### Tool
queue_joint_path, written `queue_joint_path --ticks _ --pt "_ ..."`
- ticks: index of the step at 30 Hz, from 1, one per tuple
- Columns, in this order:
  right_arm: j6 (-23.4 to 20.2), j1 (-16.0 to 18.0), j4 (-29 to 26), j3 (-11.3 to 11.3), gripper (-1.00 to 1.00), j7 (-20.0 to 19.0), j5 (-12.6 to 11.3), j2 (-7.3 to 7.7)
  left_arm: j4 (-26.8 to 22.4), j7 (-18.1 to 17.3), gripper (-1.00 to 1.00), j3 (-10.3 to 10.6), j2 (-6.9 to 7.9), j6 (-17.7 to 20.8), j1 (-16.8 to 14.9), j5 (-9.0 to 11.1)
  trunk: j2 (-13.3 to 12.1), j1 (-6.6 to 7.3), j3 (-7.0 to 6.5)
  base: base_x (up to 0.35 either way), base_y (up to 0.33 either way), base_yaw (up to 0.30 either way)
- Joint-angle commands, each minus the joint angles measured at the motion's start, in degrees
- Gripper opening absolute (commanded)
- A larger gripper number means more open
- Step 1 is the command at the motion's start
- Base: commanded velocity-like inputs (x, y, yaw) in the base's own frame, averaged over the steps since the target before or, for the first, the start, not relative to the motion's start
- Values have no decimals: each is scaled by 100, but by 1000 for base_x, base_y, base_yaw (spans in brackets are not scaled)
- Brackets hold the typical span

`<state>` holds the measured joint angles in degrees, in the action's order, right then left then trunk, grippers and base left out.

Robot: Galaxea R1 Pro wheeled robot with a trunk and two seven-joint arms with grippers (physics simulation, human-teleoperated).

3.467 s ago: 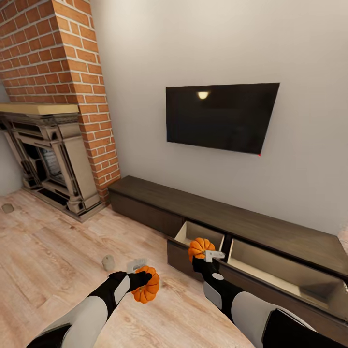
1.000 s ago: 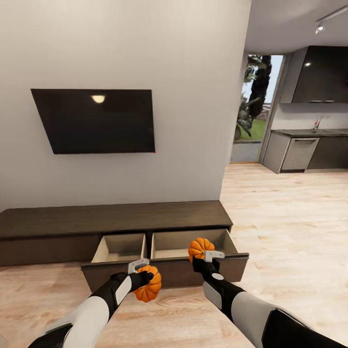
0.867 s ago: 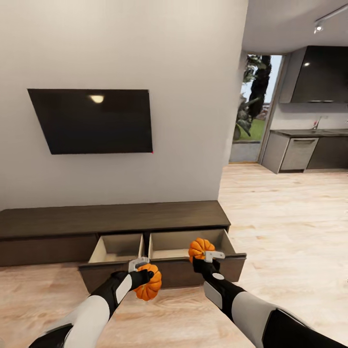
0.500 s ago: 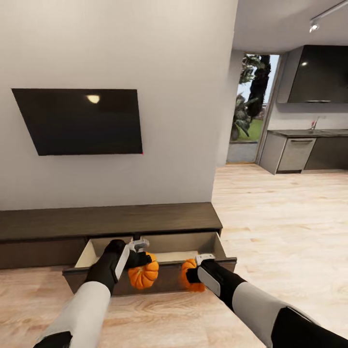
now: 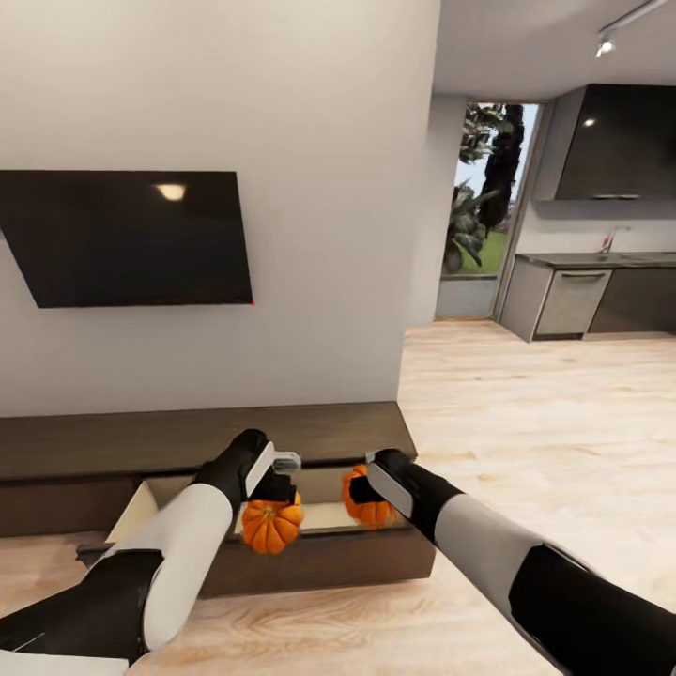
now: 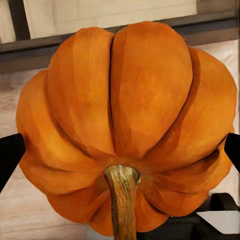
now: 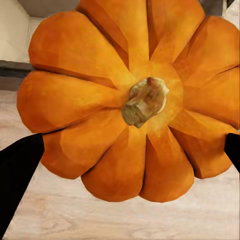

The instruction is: Place each of the two pumpkins and all three candles from the living room inside a cabinet in the living room (use any cabinet), then make sure every cabinet is closed, and position the cauldron so it is next to a table in the living room.

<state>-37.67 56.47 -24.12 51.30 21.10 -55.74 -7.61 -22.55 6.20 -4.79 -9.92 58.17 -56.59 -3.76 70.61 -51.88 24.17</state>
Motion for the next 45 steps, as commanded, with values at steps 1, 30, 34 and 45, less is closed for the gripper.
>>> queue_joint_path --ticks 1,30,34,45 --pt "-27 16 -43 51 -100 44 -29 -7 9 8 -100 -47 -8 14 -19 -54 4 -4 8 333 -32 0" --pt "366 28 28 64 -100 26 -71 -15 12 139 -100 -824 71 -34 -45 -53 4 -4 8 293 67 0" --pt "350 29 30 57 -100 25 -69 -12 8 269 -100 -809 76 29 -79 -72 4 -4 8 8 1 0" --pt "-23 31 8 -40 -100 26 -66 0 538 278 -100 -827 84 41 -673 44 4 -4 8 0 0 0"
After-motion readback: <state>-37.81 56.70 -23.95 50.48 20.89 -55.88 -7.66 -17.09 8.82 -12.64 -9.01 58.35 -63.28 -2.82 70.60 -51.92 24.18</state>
